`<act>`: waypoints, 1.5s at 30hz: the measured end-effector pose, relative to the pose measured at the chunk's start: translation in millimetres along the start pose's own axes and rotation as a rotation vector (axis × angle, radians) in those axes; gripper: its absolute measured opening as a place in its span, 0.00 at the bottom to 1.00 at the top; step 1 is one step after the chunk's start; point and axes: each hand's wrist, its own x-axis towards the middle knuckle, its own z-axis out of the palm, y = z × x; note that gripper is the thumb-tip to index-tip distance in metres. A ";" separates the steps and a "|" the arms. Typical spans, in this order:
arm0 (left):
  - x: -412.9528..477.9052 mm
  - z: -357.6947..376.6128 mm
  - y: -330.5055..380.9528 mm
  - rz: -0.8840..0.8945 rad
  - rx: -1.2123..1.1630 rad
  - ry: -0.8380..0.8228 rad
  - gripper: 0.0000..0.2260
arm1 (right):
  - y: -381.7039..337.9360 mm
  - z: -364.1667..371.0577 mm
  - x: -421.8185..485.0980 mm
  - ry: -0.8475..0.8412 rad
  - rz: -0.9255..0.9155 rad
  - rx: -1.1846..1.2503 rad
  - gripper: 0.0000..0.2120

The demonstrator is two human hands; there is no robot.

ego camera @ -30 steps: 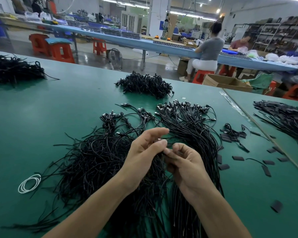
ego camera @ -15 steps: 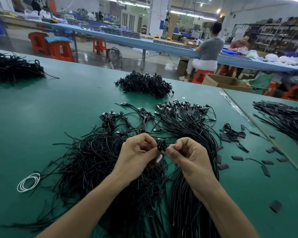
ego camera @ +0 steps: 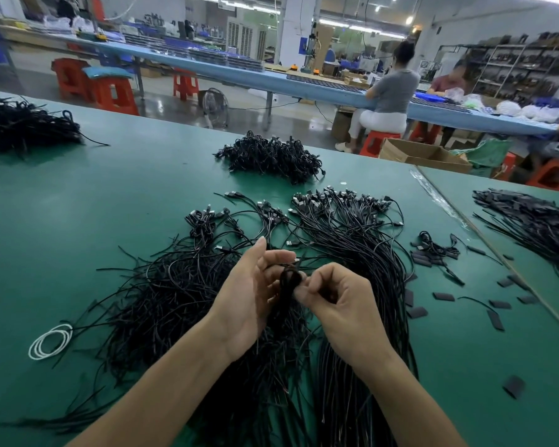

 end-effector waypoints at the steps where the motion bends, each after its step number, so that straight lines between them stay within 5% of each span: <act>1: -0.9 -0.7 0.5 0.017 -0.019 -0.010 0.21 | 0.7 1.1 -0.4 -0.005 0.024 0.047 0.16; 6: -2.9 -9.9 -4.2 0.213 0.097 -0.068 0.07 | 10.8 0.3 -1.5 0.066 0.130 0.127 0.15; 10: -3.2 -19.0 -13.7 0.278 0.493 0.039 0.18 | 12.7 -0.4 3.7 0.175 0.096 0.048 0.16; 14: -2.9 -17.0 -19.4 0.235 0.677 0.085 0.18 | 7.4 2.3 6.7 0.171 0.037 0.030 0.21; 20: -4.8 -9.9 -17.3 0.212 0.477 0.087 0.15 | 2.4 4.9 2.5 0.084 0.006 0.087 0.17; 24: -4.7 -4.3 -13.3 0.176 0.175 0.089 0.04 | 3.9 7.2 0.4 0.043 0.026 0.075 0.18; 28: -4.2 -4.2 -6.2 0.091 0.018 0.069 0.09 | 6.6 10.3 -2.4 0.017 0.062 0.124 0.17; 34: -4.6 -20.0 -16.1 0.269 0.252 -0.058 0.31 | 11.3 11.6 -4.2 -0.010 0.188 0.347 0.18; 38: -5.3 -26.7 -16.7 0.400 0.493 -0.088 0.25 | 13.8 12.7 -5.1 0.005 0.317 0.550 0.08; 41: -4.7 -30.5 -16.3 0.591 0.837 0.008 0.20 | 17.7 11.9 -6.0 0.025 0.374 0.556 0.09; 45: -5.9 -31.9 -20.8 0.788 0.996 0.017 0.18 | 20.0 8.1 -4.5 0.070 0.424 0.623 0.09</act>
